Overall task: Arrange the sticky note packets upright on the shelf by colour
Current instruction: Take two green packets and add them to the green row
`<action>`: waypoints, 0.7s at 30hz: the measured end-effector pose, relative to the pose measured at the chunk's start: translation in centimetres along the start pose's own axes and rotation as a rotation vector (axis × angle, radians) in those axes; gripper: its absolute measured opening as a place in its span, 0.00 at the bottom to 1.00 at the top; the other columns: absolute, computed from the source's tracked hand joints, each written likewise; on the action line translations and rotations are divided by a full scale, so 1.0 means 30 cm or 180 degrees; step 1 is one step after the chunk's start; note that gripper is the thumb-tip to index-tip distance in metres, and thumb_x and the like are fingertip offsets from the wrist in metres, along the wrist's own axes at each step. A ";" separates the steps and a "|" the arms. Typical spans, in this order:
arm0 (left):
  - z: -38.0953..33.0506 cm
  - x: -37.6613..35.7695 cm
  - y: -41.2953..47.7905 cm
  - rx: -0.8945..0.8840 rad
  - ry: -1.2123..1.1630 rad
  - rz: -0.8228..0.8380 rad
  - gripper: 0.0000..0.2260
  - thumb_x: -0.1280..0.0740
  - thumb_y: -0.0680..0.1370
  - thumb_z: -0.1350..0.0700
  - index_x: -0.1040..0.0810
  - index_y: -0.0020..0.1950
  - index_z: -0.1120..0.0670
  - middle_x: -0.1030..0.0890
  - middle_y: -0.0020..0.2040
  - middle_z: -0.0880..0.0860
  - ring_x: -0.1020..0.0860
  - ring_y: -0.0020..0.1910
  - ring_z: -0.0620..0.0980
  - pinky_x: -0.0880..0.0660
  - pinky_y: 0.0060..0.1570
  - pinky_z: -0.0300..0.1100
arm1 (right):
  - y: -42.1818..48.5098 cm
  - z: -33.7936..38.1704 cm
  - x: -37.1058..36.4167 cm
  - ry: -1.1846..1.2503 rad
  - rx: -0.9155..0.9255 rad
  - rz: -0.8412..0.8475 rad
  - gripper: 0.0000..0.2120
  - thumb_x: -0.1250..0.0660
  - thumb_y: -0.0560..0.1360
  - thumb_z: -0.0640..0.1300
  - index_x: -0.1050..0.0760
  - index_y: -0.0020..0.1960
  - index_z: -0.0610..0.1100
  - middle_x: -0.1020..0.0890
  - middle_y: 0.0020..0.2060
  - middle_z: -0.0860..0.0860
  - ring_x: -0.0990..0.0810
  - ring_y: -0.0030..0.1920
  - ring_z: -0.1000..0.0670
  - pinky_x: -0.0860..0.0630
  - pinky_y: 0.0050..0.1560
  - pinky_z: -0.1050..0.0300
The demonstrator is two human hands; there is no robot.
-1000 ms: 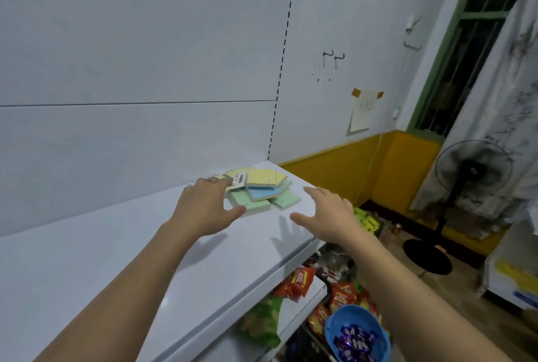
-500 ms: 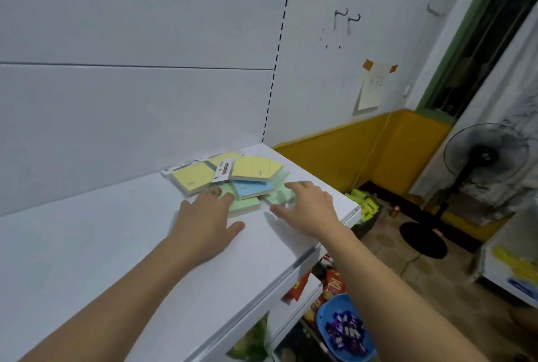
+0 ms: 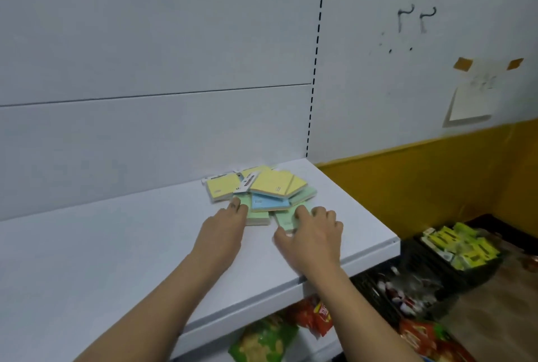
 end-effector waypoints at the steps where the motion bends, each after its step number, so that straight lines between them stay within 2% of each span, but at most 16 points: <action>1: 0.002 0.009 -0.005 0.0024 0.0003 -0.0038 0.13 0.40 0.75 0.65 0.30 0.58 0.55 0.30 0.62 0.56 0.24 0.46 0.55 0.34 0.34 0.45 | -0.002 0.008 0.003 0.0024 0.0042 0.0059 0.26 0.44 0.70 0.64 0.29 0.62 0.50 0.26 0.56 0.47 0.32 0.56 0.44 0.35 0.55 0.48; 5: 0.008 0.039 -0.035 0.0206 -0.0359 -0.0163 0.12 0.42 0.78 0.62 0.27 0.60 0.54 0.28 0.62 0.55 0.23 0.47 0.56 0.27 0.44 0.47 | -0.017 -0.001 0.009 0.0094 0.0120 0.0363 0.28 0.43 0.69 0.63 0.31 0.64 0.50 0.27 0.58 0.45 0.33 0.58 0.43 0.36 0.57 0.47; 7: 0.013 0.058 -0.050 0.0481 -0.0674 -0.0188 0.12 0.41 0.79 0.54 0.26 0.61 0.52 0.29 0.63 0.54 0.22 0.48 0.56 0.25 0.48 0.47 | -0.020 -0.011 0.007 0.0064 0.0175 0.0535 0.30 0.43 0.69 0.64 0.33 0.66 0.51 0.27 0.60 0.46 0.34 0.60 0.43 0.36 0.58 0.46; 10: 0.036 0.063 -0.047 0.1068 -0.0954 0.0006 0.20 0.40 0.76 0.41 0.28 0.64 0.49 0.28 0.64 0.53 0.22 0.54 0.54 0.26 0.54 0.47 | -0.013 -0.022 0.016 0.0064 0.0204 0.0681 0.30 0.44 0.71 0.66 0.34 0.67 0.51 0.28 0.62 0.46 0.34 0.63 0.43 0.36 0.59 0.44; 15: 0.059 0.024 -0.008 0.1578 -0.1157 0.0327 0.35 0.36 0.69 0.32 0.34 0.67 0.53 0.24 0.63 0.54 0.27 0.61 0.57 0.26 0.55 0.49 | -0.021 -0.030 0.027 -0.0022 0.0195 0.0541 0.30 0.47 0.73 0.68 0.34 0.66 0.50 0.27 0.62 0.46 0.33 0.62 0.44 0.36 0.58 0.44; 19: 0.070 0.020 0.007 0.1713 -0.1271 0.0235 0.41 0.35 0.61 0.26 0.32 0.63 0.53 0.23 0.60 0.53 0.25 0.58 0.57 0.25 0.50 0.48 | -0.010 -0.032 0.016 0.0047 0.0124 0.0622 0.31 0.43 0.72 0.66 0.36 0.67 0.47 0.29 0.64 0.45 0.33 0.63 0.43 0.35 0.60 0.45; 21: 0.077 0.025 0.010 0.1751 -0.1292 0.0166 0.41 0.34 0.58 0.27 0.31 0.62 0.52 0.22 0.58 0.53 0.24 0.56 0.56 0.24 0.48 0.47 | 0.011 -0.042 0.016 0.0125 0.0051 0.0710 0.35 0.39 0.70 0.66 0.37 0.68 0.45 0.30 0.65 0.45 0.34 0.64 0.43 0.35 0.61 0.45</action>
Point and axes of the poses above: each hand's wrist, its own y-axis towards the middle knuckle, its own x-axis out of the back of the hand, z = x × y, the point moved 10 cm from there along y, towards the middle knuckle
